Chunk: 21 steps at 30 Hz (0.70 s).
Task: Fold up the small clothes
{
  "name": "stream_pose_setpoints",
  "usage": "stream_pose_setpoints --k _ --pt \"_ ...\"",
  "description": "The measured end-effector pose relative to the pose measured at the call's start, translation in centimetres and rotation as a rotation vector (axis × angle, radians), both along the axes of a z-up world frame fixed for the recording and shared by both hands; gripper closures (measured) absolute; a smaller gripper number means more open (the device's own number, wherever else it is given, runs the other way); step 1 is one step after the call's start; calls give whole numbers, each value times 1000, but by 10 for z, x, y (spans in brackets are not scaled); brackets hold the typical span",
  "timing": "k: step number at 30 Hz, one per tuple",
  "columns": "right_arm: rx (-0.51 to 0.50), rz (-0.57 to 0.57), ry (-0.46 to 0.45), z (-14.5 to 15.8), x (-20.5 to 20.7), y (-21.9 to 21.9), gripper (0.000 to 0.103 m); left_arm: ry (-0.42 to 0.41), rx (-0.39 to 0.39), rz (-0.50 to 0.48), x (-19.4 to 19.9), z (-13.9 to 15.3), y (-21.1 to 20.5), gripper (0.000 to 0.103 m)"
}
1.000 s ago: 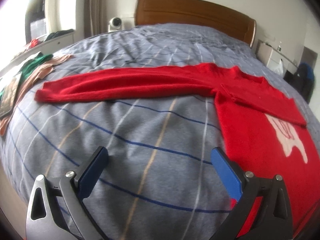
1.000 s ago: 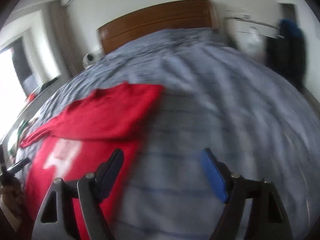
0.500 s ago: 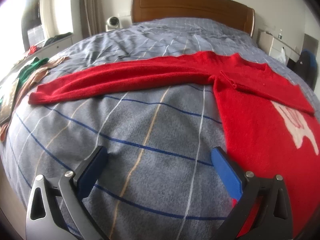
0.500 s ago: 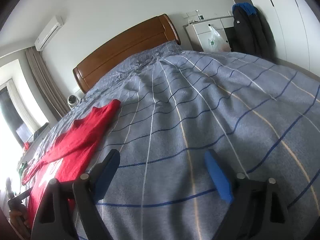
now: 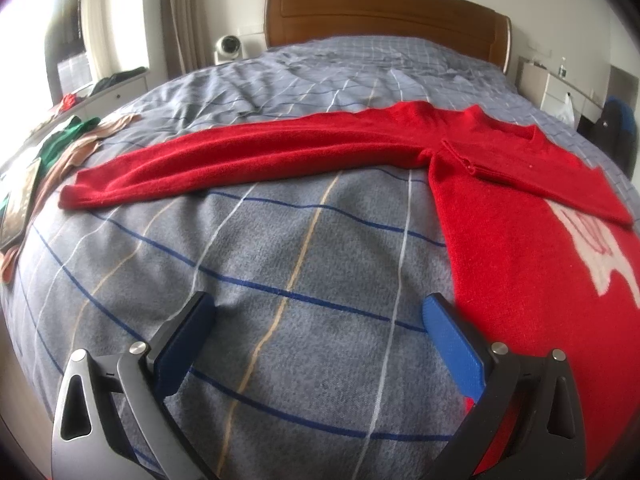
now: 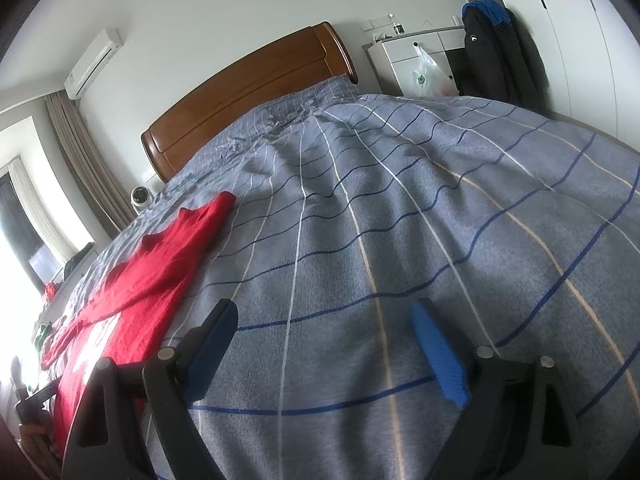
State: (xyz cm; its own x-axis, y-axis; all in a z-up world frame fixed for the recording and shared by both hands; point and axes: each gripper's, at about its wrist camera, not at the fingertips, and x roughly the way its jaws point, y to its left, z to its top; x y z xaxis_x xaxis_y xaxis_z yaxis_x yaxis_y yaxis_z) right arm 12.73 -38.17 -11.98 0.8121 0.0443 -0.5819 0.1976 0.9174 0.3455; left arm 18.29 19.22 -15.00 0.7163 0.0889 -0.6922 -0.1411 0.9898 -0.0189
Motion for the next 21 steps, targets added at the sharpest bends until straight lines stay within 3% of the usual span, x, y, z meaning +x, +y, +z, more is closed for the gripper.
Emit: stream_pose_setpoints --k 21 --pt "-11 0 4 -2 -2 1 13 3 -3 -2 0 0 0 0"
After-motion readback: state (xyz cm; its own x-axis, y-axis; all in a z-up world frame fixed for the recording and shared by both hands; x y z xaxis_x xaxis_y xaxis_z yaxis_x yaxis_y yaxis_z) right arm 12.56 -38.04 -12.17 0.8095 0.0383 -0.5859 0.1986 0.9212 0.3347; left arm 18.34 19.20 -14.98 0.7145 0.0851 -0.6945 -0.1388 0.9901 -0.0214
